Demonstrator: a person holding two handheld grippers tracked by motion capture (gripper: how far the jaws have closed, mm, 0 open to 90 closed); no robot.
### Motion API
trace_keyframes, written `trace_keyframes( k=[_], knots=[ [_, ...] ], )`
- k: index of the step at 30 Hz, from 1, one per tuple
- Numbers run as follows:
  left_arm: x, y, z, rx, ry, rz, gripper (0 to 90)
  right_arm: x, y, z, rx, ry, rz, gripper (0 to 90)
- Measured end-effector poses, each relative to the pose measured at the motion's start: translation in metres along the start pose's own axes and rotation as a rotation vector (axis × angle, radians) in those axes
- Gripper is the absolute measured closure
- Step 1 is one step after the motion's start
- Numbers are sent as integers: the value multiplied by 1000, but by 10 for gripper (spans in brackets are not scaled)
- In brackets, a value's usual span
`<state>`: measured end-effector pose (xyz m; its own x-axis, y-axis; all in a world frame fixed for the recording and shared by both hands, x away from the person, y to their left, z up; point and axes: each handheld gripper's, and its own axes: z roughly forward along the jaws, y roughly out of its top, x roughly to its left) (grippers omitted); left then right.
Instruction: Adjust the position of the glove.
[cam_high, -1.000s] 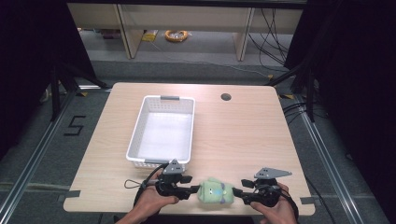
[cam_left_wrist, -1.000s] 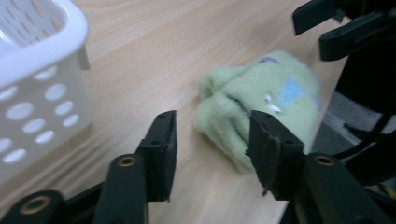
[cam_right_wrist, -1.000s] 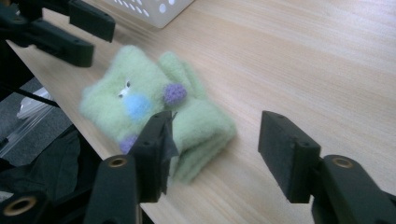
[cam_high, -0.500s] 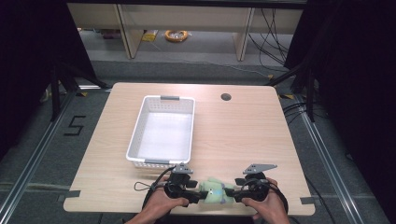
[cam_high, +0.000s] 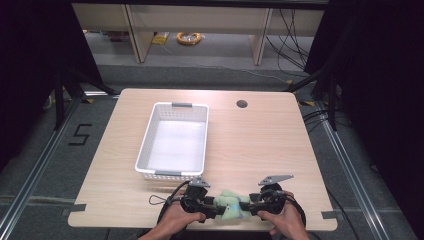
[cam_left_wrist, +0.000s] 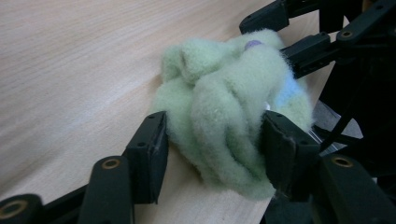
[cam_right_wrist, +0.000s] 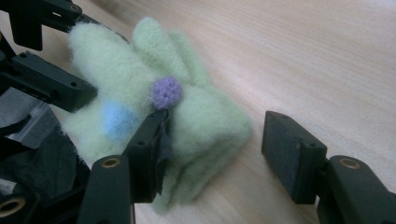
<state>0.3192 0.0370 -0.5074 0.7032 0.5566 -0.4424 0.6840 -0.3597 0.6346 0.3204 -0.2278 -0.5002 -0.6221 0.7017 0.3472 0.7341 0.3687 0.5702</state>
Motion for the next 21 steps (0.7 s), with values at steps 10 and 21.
trace_keyframes(
  k=[10,21],
  knots=[
    [-2,-4,4,-14,-24,1,569,-1,-2,2,-6,61,4,572],
    [-6,-4,2,-21,-33,36,683,0,-4,-1,-37,81,-34,710]
  ],
)
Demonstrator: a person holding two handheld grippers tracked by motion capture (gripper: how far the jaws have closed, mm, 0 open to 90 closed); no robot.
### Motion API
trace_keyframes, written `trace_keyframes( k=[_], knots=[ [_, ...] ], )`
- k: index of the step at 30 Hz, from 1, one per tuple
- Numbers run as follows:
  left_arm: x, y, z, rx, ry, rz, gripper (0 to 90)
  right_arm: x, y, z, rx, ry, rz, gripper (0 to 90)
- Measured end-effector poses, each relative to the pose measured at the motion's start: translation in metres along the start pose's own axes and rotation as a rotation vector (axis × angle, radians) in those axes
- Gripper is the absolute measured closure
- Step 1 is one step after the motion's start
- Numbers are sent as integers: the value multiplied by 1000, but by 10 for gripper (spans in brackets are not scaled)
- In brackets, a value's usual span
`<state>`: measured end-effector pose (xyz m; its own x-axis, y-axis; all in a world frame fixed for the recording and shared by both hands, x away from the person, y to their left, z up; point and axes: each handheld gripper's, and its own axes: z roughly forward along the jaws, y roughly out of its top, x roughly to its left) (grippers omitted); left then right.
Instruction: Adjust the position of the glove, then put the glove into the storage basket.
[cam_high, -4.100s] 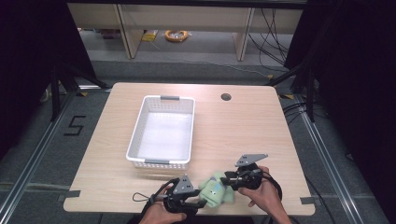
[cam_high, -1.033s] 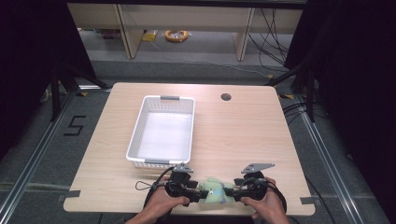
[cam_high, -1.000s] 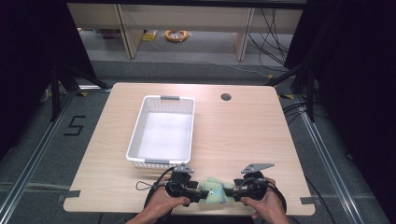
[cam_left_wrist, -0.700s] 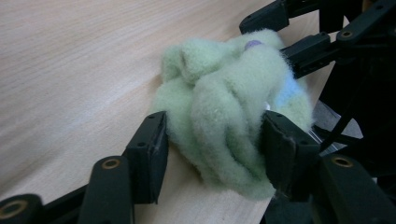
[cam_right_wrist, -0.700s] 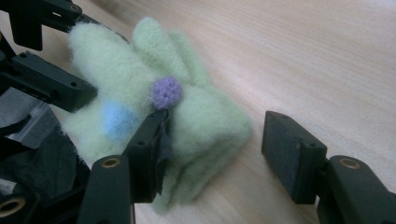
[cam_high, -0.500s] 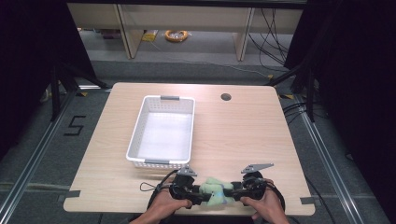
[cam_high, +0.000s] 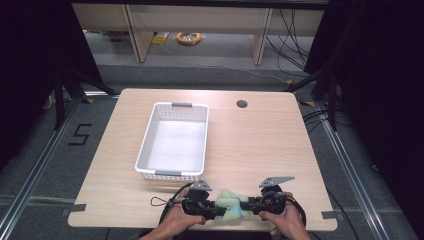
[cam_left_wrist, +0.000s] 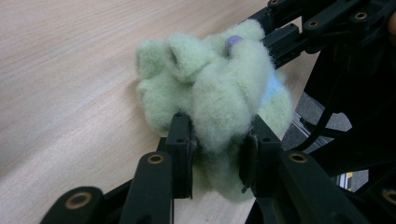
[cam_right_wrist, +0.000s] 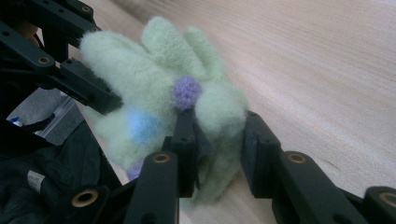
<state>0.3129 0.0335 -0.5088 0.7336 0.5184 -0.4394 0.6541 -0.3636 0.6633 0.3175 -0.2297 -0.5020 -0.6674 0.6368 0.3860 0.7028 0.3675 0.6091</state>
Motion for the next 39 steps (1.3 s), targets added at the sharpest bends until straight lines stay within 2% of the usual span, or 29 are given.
trace_keyframes(
  k=[2,5,6,7,9,11,14,15,17,18,21,22,23,24,26,27,29,32,33,34,36,37,38,39],
  knots=[
    [0,0,0,-4,0,1,692,0,-1,0,-11,-19,-7,716],
    [-1,1,-1,-6,-8,-5,702,2,0,-1,-8,-19,-2,720],
    [0,1,-2,-1,-13,3,705,1,-1,-1,-13,-18,-9,721],
    [-1,1,-2,-1,-12,3,707,1,-1,-1,-12,3,-15,723],
    [-1,1,-3,-3,-11,8,710,3,-1,-2,-12,-21,-16,724],
    [-2,0,-3,-5,-2,7,710,4,-1,-2,-12,-22,-17,725],
    [-2,0,-4,-3,-14,14,712,5,-1,-2,-13,-33,-29,727],
    [-2,0,-5,-5,-14,12,713,8,-1,-2,-14,-32,-6,728],
    [-4,-1,-4,-22,-3,9,718,8,-1,-2,-18,-31,-16,730],
    [-3,0,-5,-2,-21,17,718,7,-1,-2,-20,-37,-26,731],
    [-3,0,-6,-6,-21,16,720,7,0,-3,-20,-24,-27,733],
    [-3,0,-6,-3,-24,18,721,9,1,-3,-15,-23,-13,734],
    [-3,1,-7,-3,-24,17,721,9,1,-3,-17,-16,-17,735],
    [-4,0,-7,-9,-12,13,722,9,1,-4,-23,-29,-33,736],
    [-5,1,-8,-13,-28,12,724,9,2,-5,-29,-5,-37,738],
    [-6,1,-9,-13,-17,13,726,11,2,-7,-33,-20,-25,739],
    [-6,2,-11,-17,-32,16,727,12,3,-8,-38,7,-16,740],
    [-6,3,-16,-24,-41,15,726,14,7,-12,-49,-12,-41,740],
    [-6,3,-18,-27,-41,11,726,18,8,-12,-51,12,-19,741],
    [-7,4,-20,-34,-36,17,726,17,9,-13,-62,-14,-58,740],
    [-9,6,-23,-44,-31,27,726,17,11,-14,-56,12,-76,741],
    [-9,6,-25,-42,-33,37,726,18,11,-15,-69,23,-73,741],
    [-10,7,-27,-42,-39,35,726,24,11,-18,-56,-2,-24,740],
    [-10,8,-29,-44,-37,43,726,25,13,-20,-59,-3,-37,741]
  ],
)
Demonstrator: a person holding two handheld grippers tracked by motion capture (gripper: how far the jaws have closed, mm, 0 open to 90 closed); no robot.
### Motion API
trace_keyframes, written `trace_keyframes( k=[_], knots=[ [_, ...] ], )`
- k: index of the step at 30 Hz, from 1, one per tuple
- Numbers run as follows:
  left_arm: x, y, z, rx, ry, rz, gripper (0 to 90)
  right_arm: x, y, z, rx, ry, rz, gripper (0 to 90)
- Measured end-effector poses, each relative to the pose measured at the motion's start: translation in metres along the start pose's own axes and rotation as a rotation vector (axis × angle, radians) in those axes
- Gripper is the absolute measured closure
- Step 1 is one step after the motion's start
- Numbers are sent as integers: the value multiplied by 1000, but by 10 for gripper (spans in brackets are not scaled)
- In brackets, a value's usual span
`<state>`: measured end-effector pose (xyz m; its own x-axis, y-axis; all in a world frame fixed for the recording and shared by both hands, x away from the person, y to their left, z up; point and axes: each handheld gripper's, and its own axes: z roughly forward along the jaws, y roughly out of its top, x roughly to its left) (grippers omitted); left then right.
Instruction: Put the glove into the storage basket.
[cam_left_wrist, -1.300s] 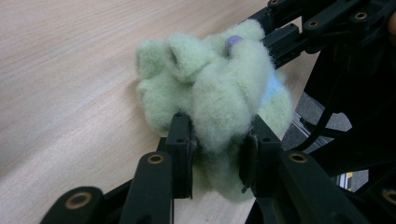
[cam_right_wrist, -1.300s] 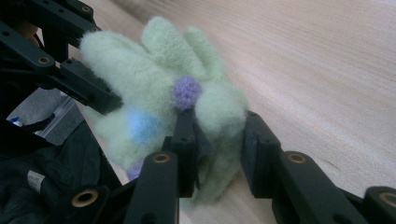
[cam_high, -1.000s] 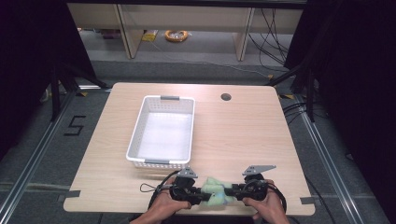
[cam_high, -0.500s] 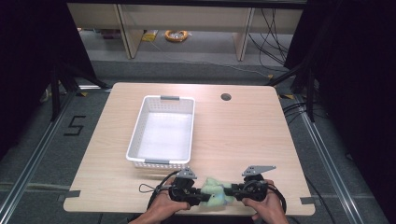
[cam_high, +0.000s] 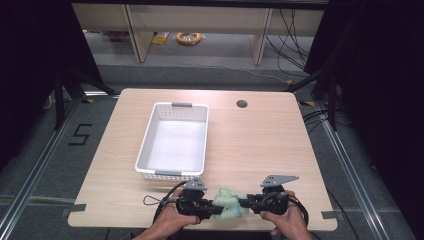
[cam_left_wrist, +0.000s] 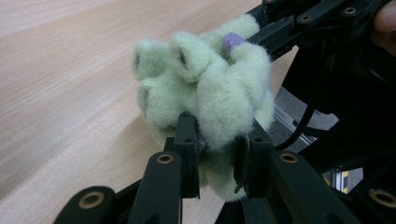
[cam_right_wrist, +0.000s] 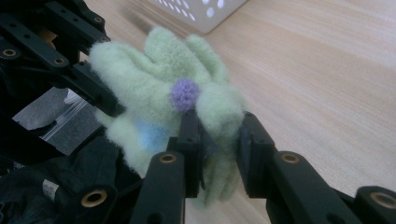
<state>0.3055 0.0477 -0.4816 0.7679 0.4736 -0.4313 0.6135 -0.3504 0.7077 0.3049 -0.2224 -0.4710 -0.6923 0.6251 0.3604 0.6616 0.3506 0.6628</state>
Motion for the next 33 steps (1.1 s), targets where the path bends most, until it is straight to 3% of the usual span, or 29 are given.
trace_keyframes(
  k=[2,3,5,6,7,8,9,10,11,12,17,21,22,28,33],
  knots=[
    [0,2,-4,-9,6,4,726,1,4,-1,-6,-11,-26,741],
    [0,4,-6,-10,-2,3,725,4,5,0,-9,7,0,740],
    [1,6,-11,-23,0,-3,725,5,11,-1,-8,-10,-20,740],
    [2,7,-14,-21,6,3,725,7,14,-1,-8,7,-9,740],
    [3,8,-16,-27,4,0,725,6,17,-1,-13,-9,-39,740],
    [4,10,-20,-29,7,-3,725,9,20,0,-19,10,-19,740],
    [5,11,-23,-33,11,-5,725,8,24,-1,-24,7,-46,740],
    [6,12,-25,-37,7,-9,724,12,27,-1,-20,13,-21,740],
    [6,14,-28,-39,15,-5,724,11,31,-1,-31,11,-49,740],
    [7,15,-31,-37,8,1,724,13,33,-2,-27,-4,-45,740],
    [9,22,-45,-37,33,13,723,18,47,0,-44,9,-72,740],
    [14,27,-56,-39,26,0,721,22,59,2,-45,19,-87,739],
    [15,28,-59,-39,30,-2,721,25,62,2,-39,12,-71,740],
    [22,35,-76,-50,47,-2,720,26,86,8,-36,22,-113,740],
    [31,42,-92,-61,57,-27,721,31,107,14,-37,20,-134,740]
  ],
)
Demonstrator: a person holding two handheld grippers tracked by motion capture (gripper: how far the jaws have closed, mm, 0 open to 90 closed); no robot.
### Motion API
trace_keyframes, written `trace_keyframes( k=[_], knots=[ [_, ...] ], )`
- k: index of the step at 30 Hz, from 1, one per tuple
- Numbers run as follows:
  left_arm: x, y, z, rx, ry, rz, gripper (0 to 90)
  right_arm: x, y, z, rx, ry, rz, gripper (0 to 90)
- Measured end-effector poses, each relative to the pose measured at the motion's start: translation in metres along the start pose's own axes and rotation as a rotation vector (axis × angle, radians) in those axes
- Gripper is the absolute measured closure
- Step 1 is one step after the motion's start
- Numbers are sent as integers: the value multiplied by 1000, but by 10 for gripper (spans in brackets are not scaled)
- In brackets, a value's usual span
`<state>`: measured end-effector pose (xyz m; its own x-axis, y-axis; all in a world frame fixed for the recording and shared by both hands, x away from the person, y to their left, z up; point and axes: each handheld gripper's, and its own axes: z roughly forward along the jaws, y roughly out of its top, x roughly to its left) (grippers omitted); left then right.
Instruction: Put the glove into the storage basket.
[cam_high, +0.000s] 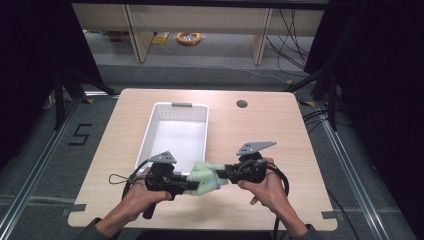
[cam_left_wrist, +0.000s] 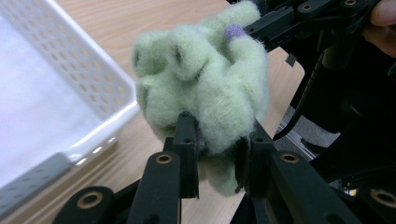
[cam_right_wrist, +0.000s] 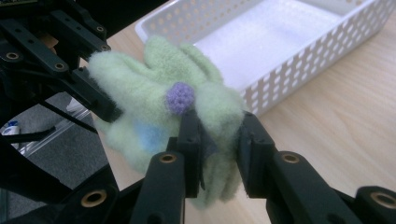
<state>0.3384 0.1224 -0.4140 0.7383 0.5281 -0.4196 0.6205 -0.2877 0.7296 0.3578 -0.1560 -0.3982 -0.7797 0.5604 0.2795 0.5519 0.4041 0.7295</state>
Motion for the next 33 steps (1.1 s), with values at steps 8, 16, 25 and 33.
trace_keyframes(
  k=[8,16,25,33],
  knots=[
    [22,16,-25,-17,50,-41,720,-2,39,19,2,23,-5,740],
    [47,24,-43,-13,90,-81,718,-4,72,47,34,34,-15,740],
    [76,26,-48,25,111,-126,718,-12,89,77,71,27,1,740],
    [99,24,-42,58,128,-171,718,-23,93,102,104,21,26,740]
  ],
)
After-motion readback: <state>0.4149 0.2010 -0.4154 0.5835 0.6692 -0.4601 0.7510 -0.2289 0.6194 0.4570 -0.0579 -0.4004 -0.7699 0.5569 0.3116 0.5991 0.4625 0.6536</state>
